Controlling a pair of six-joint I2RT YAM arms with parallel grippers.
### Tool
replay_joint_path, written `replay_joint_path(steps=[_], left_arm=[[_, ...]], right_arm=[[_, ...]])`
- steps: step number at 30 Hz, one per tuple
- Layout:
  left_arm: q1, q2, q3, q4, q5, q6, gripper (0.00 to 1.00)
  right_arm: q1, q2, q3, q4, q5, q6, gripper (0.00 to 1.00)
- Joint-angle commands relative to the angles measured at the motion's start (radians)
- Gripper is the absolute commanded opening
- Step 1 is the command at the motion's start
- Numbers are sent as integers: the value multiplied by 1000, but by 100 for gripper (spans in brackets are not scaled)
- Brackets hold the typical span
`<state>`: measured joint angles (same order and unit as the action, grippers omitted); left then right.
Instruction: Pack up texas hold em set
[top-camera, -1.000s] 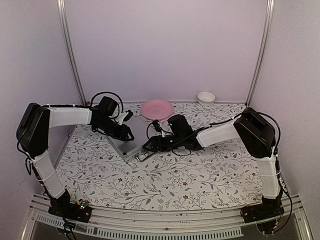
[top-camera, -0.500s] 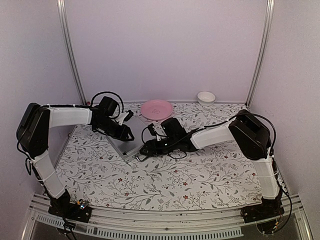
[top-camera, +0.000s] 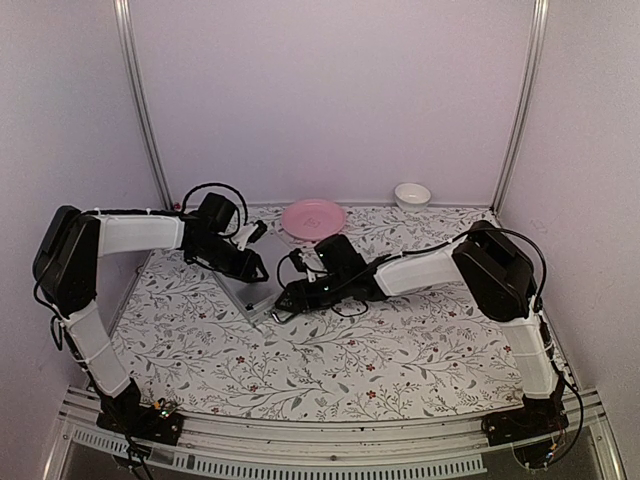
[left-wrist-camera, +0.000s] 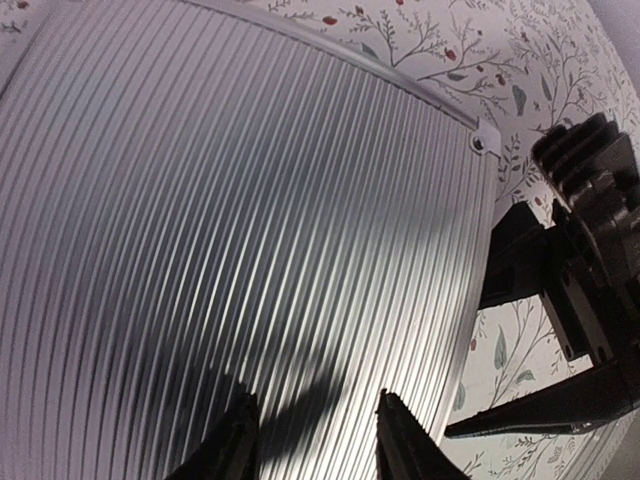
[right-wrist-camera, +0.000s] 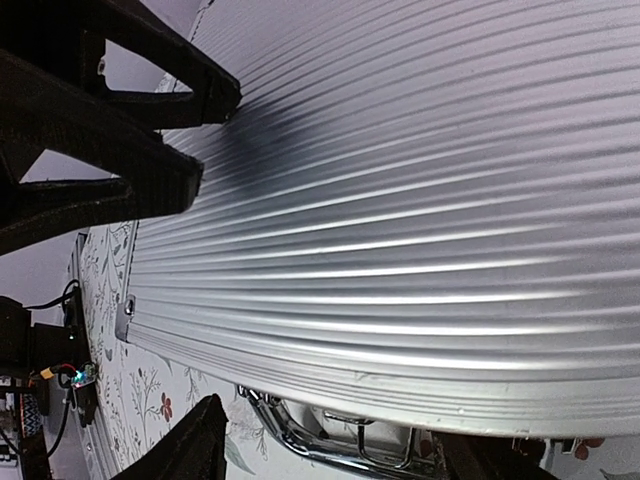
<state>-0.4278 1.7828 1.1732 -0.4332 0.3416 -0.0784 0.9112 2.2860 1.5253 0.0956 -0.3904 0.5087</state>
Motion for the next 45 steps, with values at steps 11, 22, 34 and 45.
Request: replay_joint_path(steps=[11,22,34,45], left_arm=[[-8,20,2,-52,-52,12,41],[-8,20,2,-53,-53,13,41],[-8,22,3,-53,-50,14,41],[-9,21,4,-53,-48,14,41]], right_arm=[[1,-57,29,4,-152,89,68],[1,-72,23,31,-148,118,68],[1,-107,15,45,-142,125,68],[0,-112,-1,59,-125,131,68]])
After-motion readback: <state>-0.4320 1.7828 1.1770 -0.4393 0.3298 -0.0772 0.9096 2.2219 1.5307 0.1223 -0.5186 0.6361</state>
